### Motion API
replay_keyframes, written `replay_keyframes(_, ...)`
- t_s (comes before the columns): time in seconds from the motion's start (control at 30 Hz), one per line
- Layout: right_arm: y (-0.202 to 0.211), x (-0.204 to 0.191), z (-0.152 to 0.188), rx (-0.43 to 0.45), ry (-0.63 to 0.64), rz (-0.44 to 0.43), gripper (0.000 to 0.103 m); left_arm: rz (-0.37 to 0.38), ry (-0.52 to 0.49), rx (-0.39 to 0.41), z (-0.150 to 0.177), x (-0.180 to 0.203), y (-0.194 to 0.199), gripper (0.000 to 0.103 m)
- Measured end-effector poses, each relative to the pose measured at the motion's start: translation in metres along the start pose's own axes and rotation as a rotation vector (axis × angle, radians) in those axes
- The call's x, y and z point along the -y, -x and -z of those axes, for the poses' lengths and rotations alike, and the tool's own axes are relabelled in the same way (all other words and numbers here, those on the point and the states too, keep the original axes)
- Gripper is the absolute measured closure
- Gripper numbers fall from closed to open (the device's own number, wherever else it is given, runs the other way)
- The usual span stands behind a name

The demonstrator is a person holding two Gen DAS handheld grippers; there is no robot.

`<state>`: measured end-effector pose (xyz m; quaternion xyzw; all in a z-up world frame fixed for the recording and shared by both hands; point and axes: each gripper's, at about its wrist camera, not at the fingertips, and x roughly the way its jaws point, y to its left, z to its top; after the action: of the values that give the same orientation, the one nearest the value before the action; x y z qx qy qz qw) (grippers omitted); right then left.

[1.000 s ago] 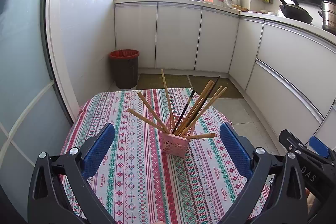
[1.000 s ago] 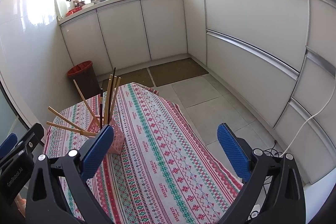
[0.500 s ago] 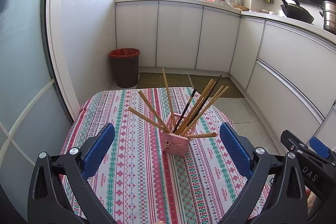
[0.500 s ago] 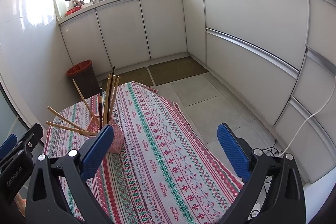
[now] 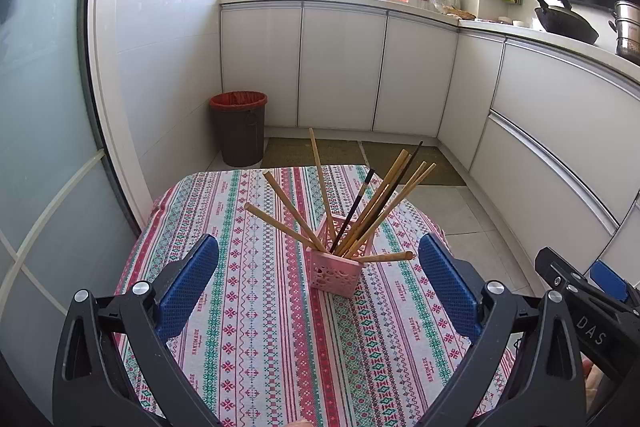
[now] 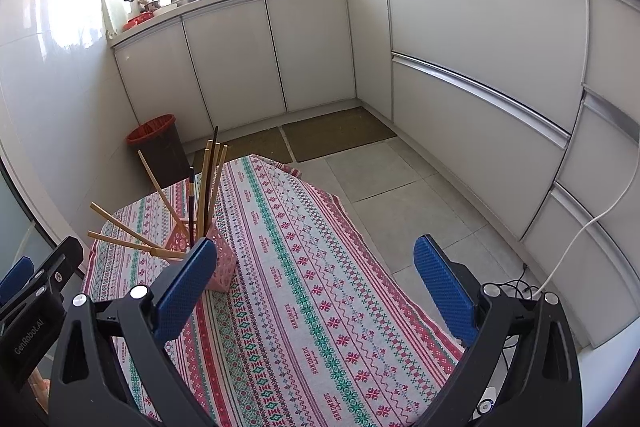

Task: Organize utensils

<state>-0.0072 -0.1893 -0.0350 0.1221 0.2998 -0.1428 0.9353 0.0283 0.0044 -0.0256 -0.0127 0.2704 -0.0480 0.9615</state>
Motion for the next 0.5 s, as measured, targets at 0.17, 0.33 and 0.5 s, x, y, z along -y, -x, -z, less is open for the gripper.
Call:
replay_keyframes(0.17, -0.0002, -0.0006, 0.0006, -0.002, -0.001, -0.001, 0.007, 0.000, -0.001, -0.002, -0.0001, 0.0000, -0.0001, 0.007)
replay_keyframes(0.33, -0.0003, -0.0011, 0.0014, -0.003, 0.000, 0.000, 0.007, 0.004, -0.007, -0.006, 0.0009, 0.0014, -0.0005, 0.007)
replay_keyframes(0.5, -0.0015, -0.0009, 0.0028, -0.010, -0.002, -0.002, 0.007, 0.010, 0.018, -0.005, 0.0003, -0.0014, 0.0005, 0.007)
